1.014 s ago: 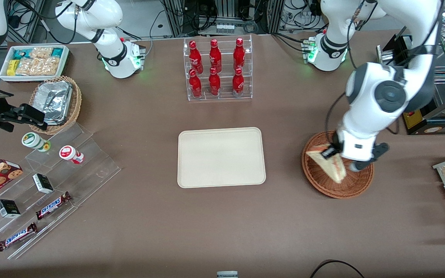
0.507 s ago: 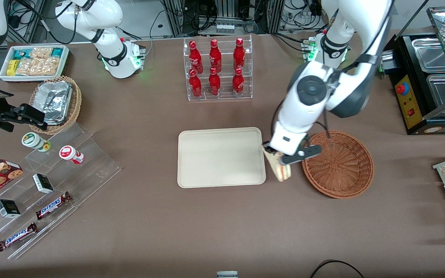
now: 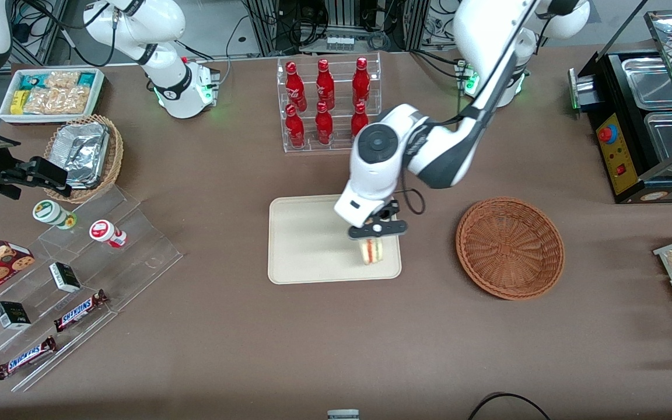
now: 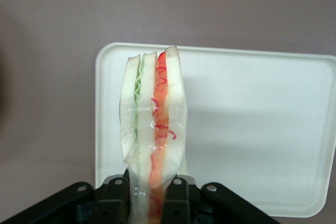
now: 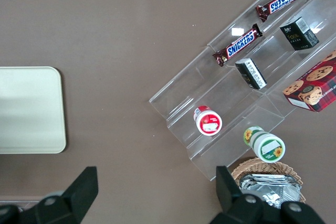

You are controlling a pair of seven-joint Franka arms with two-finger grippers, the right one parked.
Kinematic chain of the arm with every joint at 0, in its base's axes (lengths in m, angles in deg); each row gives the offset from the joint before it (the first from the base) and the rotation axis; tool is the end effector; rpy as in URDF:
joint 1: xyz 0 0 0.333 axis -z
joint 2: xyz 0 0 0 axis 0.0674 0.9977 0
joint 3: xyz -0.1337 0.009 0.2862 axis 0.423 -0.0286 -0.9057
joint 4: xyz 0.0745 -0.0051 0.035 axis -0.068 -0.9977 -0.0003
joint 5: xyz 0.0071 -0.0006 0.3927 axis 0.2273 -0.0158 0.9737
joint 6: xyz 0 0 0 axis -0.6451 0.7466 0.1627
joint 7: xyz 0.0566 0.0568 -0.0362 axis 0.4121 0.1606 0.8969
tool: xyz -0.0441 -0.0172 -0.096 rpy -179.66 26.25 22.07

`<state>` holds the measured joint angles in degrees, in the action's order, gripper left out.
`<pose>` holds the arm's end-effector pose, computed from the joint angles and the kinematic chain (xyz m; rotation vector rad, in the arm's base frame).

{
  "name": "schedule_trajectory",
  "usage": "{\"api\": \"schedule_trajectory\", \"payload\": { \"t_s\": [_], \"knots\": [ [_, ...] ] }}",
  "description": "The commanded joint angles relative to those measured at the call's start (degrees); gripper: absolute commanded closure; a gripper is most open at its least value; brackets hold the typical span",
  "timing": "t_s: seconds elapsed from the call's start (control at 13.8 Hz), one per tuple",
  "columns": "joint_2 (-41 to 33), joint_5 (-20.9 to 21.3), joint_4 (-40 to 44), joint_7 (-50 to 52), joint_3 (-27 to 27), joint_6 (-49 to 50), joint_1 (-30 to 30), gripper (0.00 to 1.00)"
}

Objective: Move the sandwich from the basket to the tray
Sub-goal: 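Carry the held sandwich over to the cream tray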

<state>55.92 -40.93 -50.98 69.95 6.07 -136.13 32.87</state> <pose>0.5199 -0.4626 0.3369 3.1368 0.1314 0.0337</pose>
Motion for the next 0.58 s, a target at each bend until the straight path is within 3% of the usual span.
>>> {"api": "schedule_trajectory", "payload": {
  "t_s": [0.0, 0.51],
  "knots": [
    [3.3, 2.3, 3.4, 0.1, -0.7, 0.5, 2.3, 0.77],
    [9.0, 2.8, 4.8, -1.4, -0.7, -5.0, 5.8, 0.76]
  ]
}}
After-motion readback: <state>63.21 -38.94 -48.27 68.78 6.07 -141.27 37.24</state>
